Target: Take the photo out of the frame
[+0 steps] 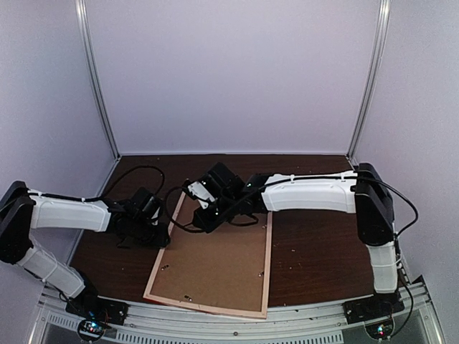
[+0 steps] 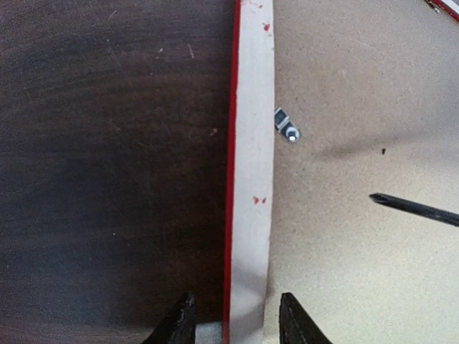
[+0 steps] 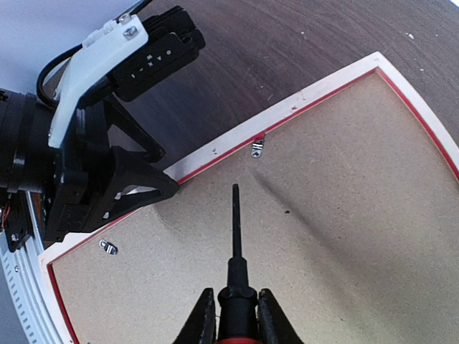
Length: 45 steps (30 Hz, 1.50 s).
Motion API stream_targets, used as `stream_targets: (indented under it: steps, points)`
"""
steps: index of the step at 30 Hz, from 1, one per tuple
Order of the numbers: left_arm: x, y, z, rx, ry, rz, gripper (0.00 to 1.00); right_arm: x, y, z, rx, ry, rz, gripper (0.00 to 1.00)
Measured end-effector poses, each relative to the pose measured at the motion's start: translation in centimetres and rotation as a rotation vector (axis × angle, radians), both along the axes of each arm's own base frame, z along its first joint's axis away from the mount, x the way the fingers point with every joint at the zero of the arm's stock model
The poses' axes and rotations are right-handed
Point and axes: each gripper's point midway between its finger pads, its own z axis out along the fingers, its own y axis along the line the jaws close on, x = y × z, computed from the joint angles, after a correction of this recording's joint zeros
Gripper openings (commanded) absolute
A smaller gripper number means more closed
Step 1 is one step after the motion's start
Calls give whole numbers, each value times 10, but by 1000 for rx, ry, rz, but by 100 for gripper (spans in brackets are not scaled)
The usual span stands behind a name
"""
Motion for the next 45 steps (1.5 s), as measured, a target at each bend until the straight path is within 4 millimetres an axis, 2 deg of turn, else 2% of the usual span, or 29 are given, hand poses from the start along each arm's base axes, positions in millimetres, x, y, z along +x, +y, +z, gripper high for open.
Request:
stream_targets:
  steps: [7, 15, 22, 45]
  points:
    - [0, 0, -7, 4, 3, -3, 31, 5, 16, -15, -2, 17, 13, 0]
    - [3, -3, -10, -6, -1, 0, 29, 15, 24, -20, -11, 5, -3, 0]
    - [3, -3, -10, -11, 0, 5, 29, 20, 28, -32, -28, 4, -16, 0]
    - [4, -5, -10, -25, -7, 6, 26, 30, 27, -32, -63, -30, -52, 0]
